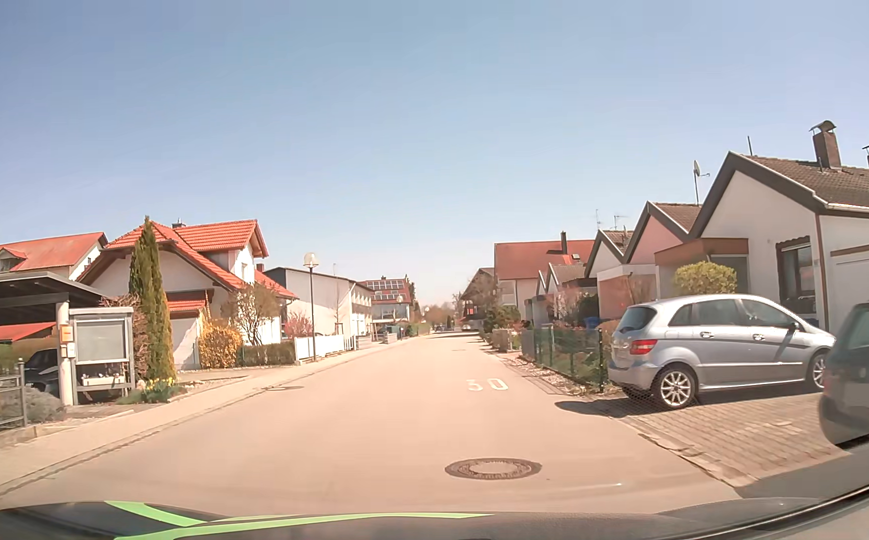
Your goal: Follow the waypoints while adhering to traffic rules and regulations
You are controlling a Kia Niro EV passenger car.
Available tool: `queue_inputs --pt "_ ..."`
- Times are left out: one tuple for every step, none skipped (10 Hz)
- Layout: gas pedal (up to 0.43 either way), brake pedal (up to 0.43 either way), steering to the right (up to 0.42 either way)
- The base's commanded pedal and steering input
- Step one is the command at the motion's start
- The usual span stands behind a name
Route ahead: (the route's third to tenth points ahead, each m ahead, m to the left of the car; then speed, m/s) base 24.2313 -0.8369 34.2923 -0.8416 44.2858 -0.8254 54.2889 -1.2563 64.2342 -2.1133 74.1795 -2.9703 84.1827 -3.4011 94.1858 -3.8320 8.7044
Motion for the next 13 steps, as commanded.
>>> queue_inputs --pt "0.087 0.000 0.000" --pt "0.087 0.000 0.000" --pt "0.087 0.000 0.000" --pt "0.087 0.000 0.000" --pt "0.087 0.000 0.001" --pt "0.087 0.000 0.002" --pt "0.087 0.000 0.002" --pt "0.087 0.000 0.003" --pt "0.087 0.000 0.003" --pt "0.087 0.000 0.003" --pt "0.087 0.000 0.003" --pt "0.087 0.000 0.003" --pt "0.087 0.000 0.003"
